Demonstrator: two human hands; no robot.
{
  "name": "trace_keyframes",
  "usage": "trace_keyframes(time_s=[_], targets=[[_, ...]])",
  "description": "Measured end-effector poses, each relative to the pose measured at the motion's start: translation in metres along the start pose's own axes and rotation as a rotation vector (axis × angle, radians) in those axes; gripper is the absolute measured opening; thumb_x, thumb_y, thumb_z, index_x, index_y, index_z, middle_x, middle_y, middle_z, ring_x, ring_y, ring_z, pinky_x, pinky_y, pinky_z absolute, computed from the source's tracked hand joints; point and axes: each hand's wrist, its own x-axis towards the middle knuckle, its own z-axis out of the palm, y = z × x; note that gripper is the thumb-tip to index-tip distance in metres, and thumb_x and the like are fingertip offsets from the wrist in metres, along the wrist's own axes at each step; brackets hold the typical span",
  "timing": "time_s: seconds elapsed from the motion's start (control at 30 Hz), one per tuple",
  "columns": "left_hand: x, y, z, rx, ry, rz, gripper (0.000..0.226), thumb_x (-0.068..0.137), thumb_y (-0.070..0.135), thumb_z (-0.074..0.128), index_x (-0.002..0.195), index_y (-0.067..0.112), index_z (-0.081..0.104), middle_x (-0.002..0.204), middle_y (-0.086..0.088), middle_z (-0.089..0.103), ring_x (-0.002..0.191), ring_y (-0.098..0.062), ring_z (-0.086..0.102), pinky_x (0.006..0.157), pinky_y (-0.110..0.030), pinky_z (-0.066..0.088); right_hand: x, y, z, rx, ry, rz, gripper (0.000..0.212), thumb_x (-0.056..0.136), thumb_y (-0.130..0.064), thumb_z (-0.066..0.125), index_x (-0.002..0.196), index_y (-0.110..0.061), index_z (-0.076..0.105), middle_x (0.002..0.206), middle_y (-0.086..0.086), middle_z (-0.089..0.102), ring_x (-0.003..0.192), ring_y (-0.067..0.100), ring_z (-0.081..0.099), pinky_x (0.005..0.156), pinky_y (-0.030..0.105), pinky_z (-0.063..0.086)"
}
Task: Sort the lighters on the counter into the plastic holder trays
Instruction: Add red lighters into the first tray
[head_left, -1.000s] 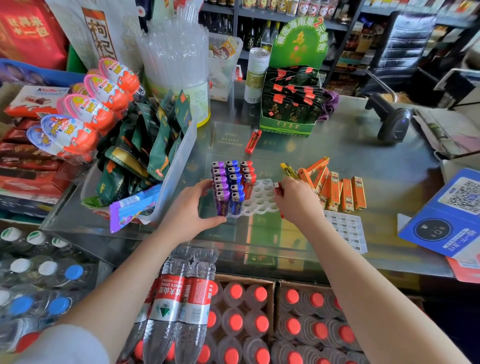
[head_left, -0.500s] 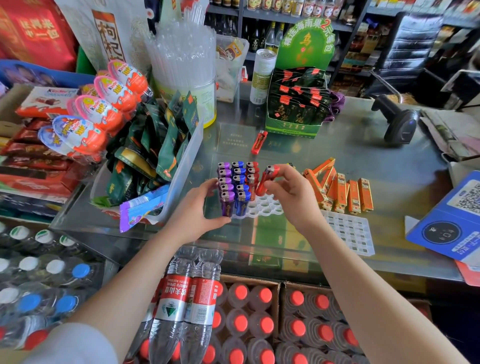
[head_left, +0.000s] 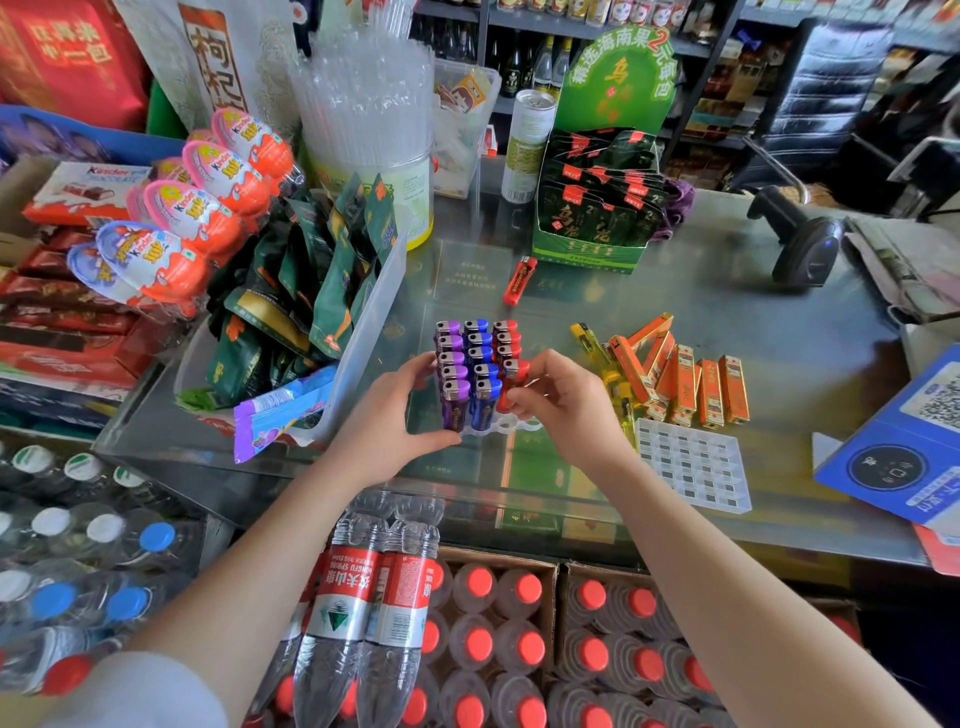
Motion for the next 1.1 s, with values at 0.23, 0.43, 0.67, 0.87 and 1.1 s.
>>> trace_keyframes(time_s=[0.23, 0.43, 0.67, 0.87, 1.1], targets=[[-0.001, 0.004, -0.001, -0.020, 0.020, -0.011, 0.085, 0.066, 0.032, 0.078, 0.137, 0.024, 0.033, 0.132, 0.001, 0.050, 0.119, -0.013, 0.045, 0.103, -0.042, 0.038, 0.003, 0.004, -0.003, -0.078, 0.029, -0.134, 0.011, 0.083, -0.008, 0.064, 0.083, -0.016, 0.056, 0.074, -0.018, 0.057, 0.061, -0.004, 0.060, 0.056, 0.008, 0.047], [0.001, 0.002, -0.002, -0.024, 0.019, -0.026, 0.083, 0.064, 0.035, 0.078, 0.135, 0.027, 0.035, 0.130, 0.004, 0.051, 0.116, -0.010, 0.046, 0.101, -0.040, 0.039, 0.005, 0.017, -0.001, -0.116, 0.023, -0.251, 0.013, 0.079, -0.007, 0.069, 0.092, -0.007, 0.065, 0.079, -0.008, 0.060, 0.064, 0.007, 0.061, 0.061, 0.008, 0.046], [0.002, 0.006, -0.003, -0.019, 0.021, -0.007, 0.082, 0.065, 0.033, 0.078, 0.134, 0.027, 0.035, 0.128, 0.005, 0.052, 0.114, -0.009, 0.047, 0.100, -0.037, 0.040, 0.021, 0.018, -0.013, -0.385, -0.100, -0.209, 0.015, 0.079, -0.018, 0.070, 0.083, -0.008, 0.060, 0.070, -0.019, 0.047, 0.062, 0.006, 0.048, 0.055, 0.016, 0.036], [0.005, 0.002, -0.003, -0.001, 0.012, -0.007, 0.084, 0.063, 0.035, 0.079, 0.134, 0.029, 0.035, 0.124, 0.007, 0.055, 0.112, -0.008, 0.049, 0.098, -0.036, 0.041, 0.062, 0.016, -0.025, -0.235, 0.097, 0.019, 0.029, 0.084, 0.001, 0.042, 0.102, -0.012, 0.061, 0.104, 0.003, 0.062, 0.083, 0.009, 0.054, 0.073, 0.017, 0.043], [0.005, 0.006, -0.006, -0.009, 0.014, 0.016, 0.082, 0.065, 0.030, 0.079, 0.133, 0.029, 0.035, 0.113, 0.021, 0.047, 0.107, -0.002, 0.046, 0.094, -0.025, 0.036, 0.129, 0.026, 0.008, -0.432, -0.033, 0.206, 0.039, 0.098, -0.025, 0.034, 0.136, -0.020, 0.039, 0.138, 0.011, 0.033, 0.101, 0.028, 0.057, 0.087, 0.035, 0.048]])
